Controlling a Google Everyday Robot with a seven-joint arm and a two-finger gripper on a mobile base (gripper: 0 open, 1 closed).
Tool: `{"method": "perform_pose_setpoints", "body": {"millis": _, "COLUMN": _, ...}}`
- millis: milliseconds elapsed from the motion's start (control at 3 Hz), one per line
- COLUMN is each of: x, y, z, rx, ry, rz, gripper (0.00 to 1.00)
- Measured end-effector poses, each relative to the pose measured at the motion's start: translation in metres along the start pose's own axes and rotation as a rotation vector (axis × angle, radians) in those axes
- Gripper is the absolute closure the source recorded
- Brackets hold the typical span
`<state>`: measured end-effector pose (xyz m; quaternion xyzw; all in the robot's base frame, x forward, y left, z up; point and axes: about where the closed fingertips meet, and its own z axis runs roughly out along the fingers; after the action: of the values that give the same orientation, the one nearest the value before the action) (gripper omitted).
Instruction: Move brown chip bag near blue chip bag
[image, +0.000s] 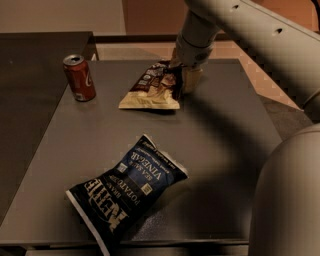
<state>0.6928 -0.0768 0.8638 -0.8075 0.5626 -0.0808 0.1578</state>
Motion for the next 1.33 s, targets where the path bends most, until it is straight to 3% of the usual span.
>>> {"method": "perform_pose_setpoints", "body": {"millis": 667, "x": -0.006, "y": 0.002, "z": -0.023, "rx": 0.053, "ry": -0.032, "rz": 0.015, "gripper": 0.88}}
{"method": "perform_pose_setpoints", "body": {"millis": 1000, "x": -0.014, "y": 0.013, "z": -0.055, "rx": 0.078, "ry": -0.105, "rz": 0.085, "gripper": 1.0}}
{"method": "perform_pose_setpoints", "body": {"millis": 1333, "x": -0.029, "y": 0.035, "z": -0.092, "rx": 0.053, "ry": -0.19, "rz": 0.148, "gripper": 1.0}}
